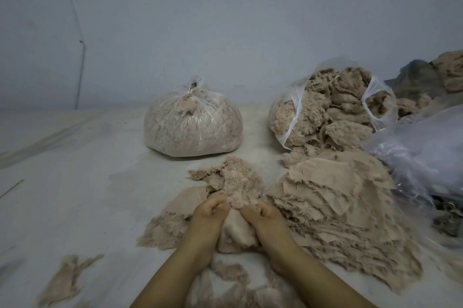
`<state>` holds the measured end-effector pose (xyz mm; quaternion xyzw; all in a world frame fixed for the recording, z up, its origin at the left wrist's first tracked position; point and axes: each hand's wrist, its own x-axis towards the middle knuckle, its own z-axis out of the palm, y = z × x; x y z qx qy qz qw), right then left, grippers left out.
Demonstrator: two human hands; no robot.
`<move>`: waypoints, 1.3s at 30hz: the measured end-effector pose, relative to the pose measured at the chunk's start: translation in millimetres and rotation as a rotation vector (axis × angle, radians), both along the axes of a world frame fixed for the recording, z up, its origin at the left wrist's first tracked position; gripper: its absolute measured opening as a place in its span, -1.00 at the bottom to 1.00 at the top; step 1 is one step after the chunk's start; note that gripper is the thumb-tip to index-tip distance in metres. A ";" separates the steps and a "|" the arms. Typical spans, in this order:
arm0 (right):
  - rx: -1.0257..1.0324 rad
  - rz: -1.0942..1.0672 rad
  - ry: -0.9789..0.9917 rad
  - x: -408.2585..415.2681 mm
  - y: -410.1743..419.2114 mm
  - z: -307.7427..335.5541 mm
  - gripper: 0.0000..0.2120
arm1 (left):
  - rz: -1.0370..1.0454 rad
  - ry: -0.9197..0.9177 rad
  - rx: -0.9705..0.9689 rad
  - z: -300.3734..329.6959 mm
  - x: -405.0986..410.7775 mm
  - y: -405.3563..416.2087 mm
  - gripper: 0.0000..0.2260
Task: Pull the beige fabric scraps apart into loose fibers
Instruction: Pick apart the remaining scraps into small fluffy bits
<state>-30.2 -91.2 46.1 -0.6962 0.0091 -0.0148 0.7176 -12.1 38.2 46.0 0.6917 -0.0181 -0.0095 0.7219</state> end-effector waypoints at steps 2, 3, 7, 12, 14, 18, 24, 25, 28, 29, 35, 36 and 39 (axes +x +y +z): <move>-0.062 -0.044 0.026 1.5 0.9 -2.8 -0.56 | 0.078 0.036 -0.038 3.5 0.6 1.5 -0.79; -0.089 -0.098 0.033 3.3 -0.2 -3.9 -0.58 | 0.113 0.040 -0.043 6.1 1.0 3.7 -0.76; 0.019 -0.094 0.019 5.5 -5.5 -1.5 -0.76 | 0.144 -0.005 0.039 10.8 -1.3 7.4 -0.73; 0.082 0.083 0.006 0.9 9.3 -7.3 -0.78 | 0.010 -0.117 0.131 11.9 -7.5 2.3 -0.68; 0.153 -0.045 0.007 2.9 7.8 -5.2 -0.74 | -0.079 -0.144 0.213 13.4 -10.5 0.5 -0.68; 0.128 -0.145 -0.018 2.7 0.9 -0.7 -0.59 | -0.146 -0.140 0.325 11.3 -13.1 -4.5 -0.67; 0.054 0.006 -0.050 -0.1 1.9 1.5 -0.69 | -0.035 -0.038 0.100 18.0 -11.7 3.2 -0.70; 0.059 0.009 -0.055 -0.9 2.5 1.2 -0.72 | -0.024 -0.022 0.075 18.9 -11.5 3.8 -0.73; 0.076 -0.083 -0.036 0.2 2.4 1.7 -0.63 | 0.019 -0.006 0.028 20.9 -11.2 4.9 -0.75; 0.056 -0.126 -0.035 1.3 0.9 2.2 -0.59 | 0.034 -0.003 0.016 22.0 -11.1 5.9 -0.74; -0.131 -0.173 -0.102 7.9 -5.4 2.2 -0.60 | 0.072 -0.009 -0.006 23.4 -6.9 12.4 -0.74; -0.128 -0.161 -0.114 9.1 -5.8 3.4 -0.63 | 0.070 -0.010 -0.008 23.0 -6.0 13.4 -0.74; -0.225 -0.146 -0.156 11.7 -8.8 7.5 -0.63 | 0.070 -0.016 -0.004 20.4 -4.1 16.3 -0.76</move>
